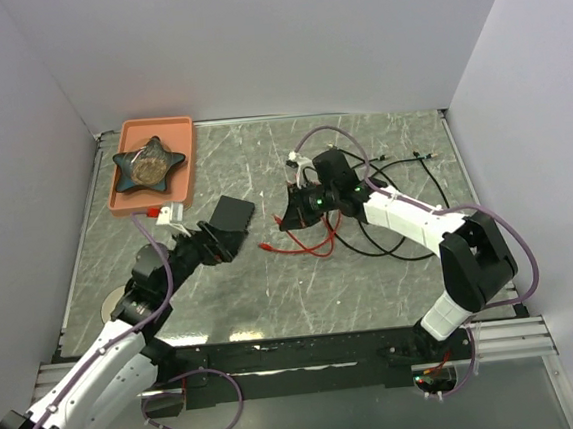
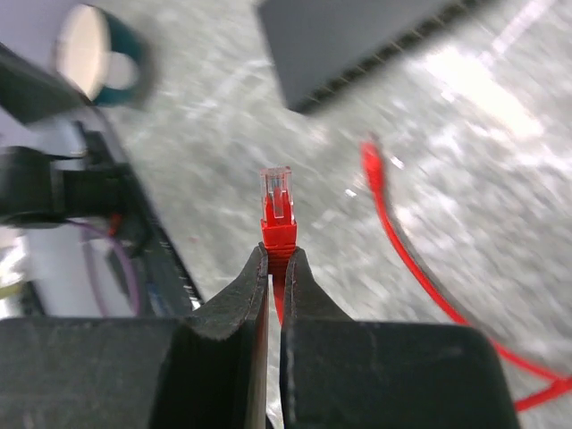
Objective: Insert the plug into the switch port
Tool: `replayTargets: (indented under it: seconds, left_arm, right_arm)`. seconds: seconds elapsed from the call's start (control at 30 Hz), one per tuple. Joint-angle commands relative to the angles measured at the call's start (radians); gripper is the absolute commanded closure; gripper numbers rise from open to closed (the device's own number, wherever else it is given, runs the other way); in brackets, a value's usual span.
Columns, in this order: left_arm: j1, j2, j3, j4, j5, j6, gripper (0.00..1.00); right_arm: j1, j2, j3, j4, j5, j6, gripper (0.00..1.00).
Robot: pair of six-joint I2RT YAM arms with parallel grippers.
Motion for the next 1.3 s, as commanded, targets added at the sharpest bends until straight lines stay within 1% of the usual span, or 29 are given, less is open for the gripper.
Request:
replayTargets:
  seconds: [0.0, 0.03, 0.07, 0.1, 0.13, 0.23, 0.27, 0.33, 0.37, 0.43, 0.47, 0.6, 0.67, 0.83, 0.87, 1.0, 1.13, 1.27]
  left_arm:
    - [-0.002, 0.0, 0.082, -0.22, -0.336, -0.004, 0.03]
    - [-0.001, 0.007, 0.093, -0.229, -0.412, -0.007, 0.02]
    - [-0.001, 0.03, 0.106, -0.27, -0.439, -0.007, 0.01]
    - [-0.001, 0.044, 0.13, -0.275, -0.459, -0.003, 0.01]
    - [0.001, 0.063, 0.142, -0.28, -0.473, 0.011, 0.0]
    - [0.007, 0.17, 0.202, -0.283, -0.479, 0.049, 0.01]
    - [0.01, 0.238, 0.221, -0.289, -0.465, 0.058, 0.01]
    - [0.036, 0.32, 0.286, -0.317, -0.444, 0.081, 0.0]
    - [0.047, 0.399, 0.306, -0.321, -0.425, 0.092, 0.0]
    - [0.077, 0.473, 0.363, -0.326, -0.379, 0.112, 0.01]
    - [0.089, 0.536, 0.377, -0.325, -0.364, 0.117, 0.01]
    - [0.152, 0.659, 0.435, -0.303, -0.278, 0.143, 0.01]
    - [0.188, 0.713, 0.445, -0.286, -0.26, 0.151, 0.01]
    - [0.243, 0.787, 0.443, -0.24, -0.177, 0.18, 0.02]
    - [0.246, 0.805, 0.442, -0.204, -0.171, 0.183, 0.02]
    - [0.26, 0.839, 0.439, -0.168, -0.135, 0.189, 0.02]
    - [0.281, 0.86, 0.431, -0.139, -0.093, 0.194, 0.03]
    - [0.291, 0.88, 0.422, -0.114, -0.043, 0.204, 0.04]
  right_arm:
    - [0.019, -0.027, 0.033, -0.108, 0.201, -0.085, 1.0]
    - [0.027, -0.026, 0.036, -0.126, 0.269, -0.115, 1.0]
    - [0.035, -0.018, 0.039, -0.149, 0.306, -0.126, 1.0]
    - [0.057, -0.012, 0.045, -0.163, 0.337, -0.139, 1.0]
    - [0.071, -0.004, 0.052, -0.171, 0.4, -0.151, 1.0]
    - [0.127, 0.036, 0.075, -0.185, 0.465, -0.188, 1.0]
    - [0.136, 0.063, 0.085, -0.185, 0.491, -0.192, 1.0]
    - [0.156, 0.092, 0.115, -0.186, 0.509, -0.194, 1.0]
    - [0.159, 0.121, 0.126, -0.185, 0.518, -0.192, 1.0]
    - [0.162, 0.149, 0.157, -0.174, 0.514, -0.188, 1.0]
    - [0.162, 0.174, 0.167, -0.171, 0.509, -0.186, 1.0]
    - [0.167, 0.235, 0.238, -0.165, 0.485, -0.192, 1.0]
    - [0.174, 0.27, 0.258, -0.159, 0.489, -0.197, 1.0]
    - [0.18, 0.365, 0.347, -0.167, 0.546, -0.208, 1.0]
    - [0.179, 0.397, 0.361, -0.173, 0.551, -0.211, 1.0]
    - [0.194, 0.479, 0.428, -0.215, 0.575, -0.228, 1.0]
    - [0.217, 0.52, 0.434, -0.228, 0.589, -0.241, 1.0]
    - [0.24, 0.522, 0.425, -0.234, 0.578, -0.255, 1.0]
